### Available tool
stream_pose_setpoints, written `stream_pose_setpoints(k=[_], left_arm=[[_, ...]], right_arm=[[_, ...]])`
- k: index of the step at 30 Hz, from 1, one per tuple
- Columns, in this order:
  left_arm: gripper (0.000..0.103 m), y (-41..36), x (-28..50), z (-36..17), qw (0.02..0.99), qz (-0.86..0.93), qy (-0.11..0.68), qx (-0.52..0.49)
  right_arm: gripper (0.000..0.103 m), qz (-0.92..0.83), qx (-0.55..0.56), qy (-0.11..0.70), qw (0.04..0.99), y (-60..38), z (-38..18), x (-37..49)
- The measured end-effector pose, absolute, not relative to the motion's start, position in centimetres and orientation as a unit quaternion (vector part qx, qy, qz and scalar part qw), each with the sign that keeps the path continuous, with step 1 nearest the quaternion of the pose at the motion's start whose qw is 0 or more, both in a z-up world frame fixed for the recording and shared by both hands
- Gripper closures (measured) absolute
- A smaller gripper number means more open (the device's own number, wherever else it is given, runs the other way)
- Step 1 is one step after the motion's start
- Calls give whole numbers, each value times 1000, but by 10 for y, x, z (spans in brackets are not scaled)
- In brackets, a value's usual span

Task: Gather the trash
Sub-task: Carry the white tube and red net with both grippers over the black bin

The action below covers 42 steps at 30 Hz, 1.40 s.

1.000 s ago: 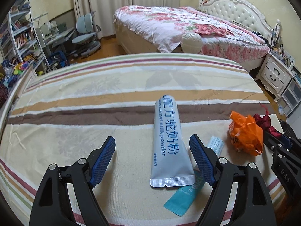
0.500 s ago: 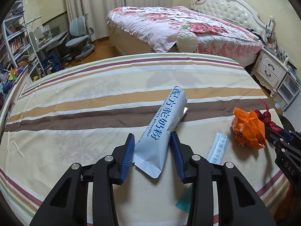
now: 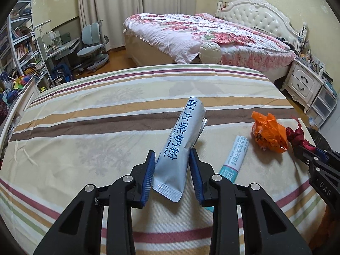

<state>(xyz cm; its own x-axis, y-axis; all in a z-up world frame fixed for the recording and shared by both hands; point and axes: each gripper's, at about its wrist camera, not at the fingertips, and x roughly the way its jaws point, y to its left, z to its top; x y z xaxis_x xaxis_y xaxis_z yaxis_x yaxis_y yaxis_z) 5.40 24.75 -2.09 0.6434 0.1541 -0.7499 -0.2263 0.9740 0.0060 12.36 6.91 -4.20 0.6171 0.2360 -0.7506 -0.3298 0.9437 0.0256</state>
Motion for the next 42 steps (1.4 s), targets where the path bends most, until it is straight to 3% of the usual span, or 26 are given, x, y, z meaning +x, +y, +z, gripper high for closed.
stream_pose_setpoints(k=[20, 42], left_arm=[[69, 188, 12, 3, 924, 74, 372, -46], [69, 76, 35, 4, 931, -35, 363, -1]], right_arm=[[79, 139, -28, 381, 913, 16, -22, 67], [79, 22, 25, 357, 933, -108, -8, 66]])
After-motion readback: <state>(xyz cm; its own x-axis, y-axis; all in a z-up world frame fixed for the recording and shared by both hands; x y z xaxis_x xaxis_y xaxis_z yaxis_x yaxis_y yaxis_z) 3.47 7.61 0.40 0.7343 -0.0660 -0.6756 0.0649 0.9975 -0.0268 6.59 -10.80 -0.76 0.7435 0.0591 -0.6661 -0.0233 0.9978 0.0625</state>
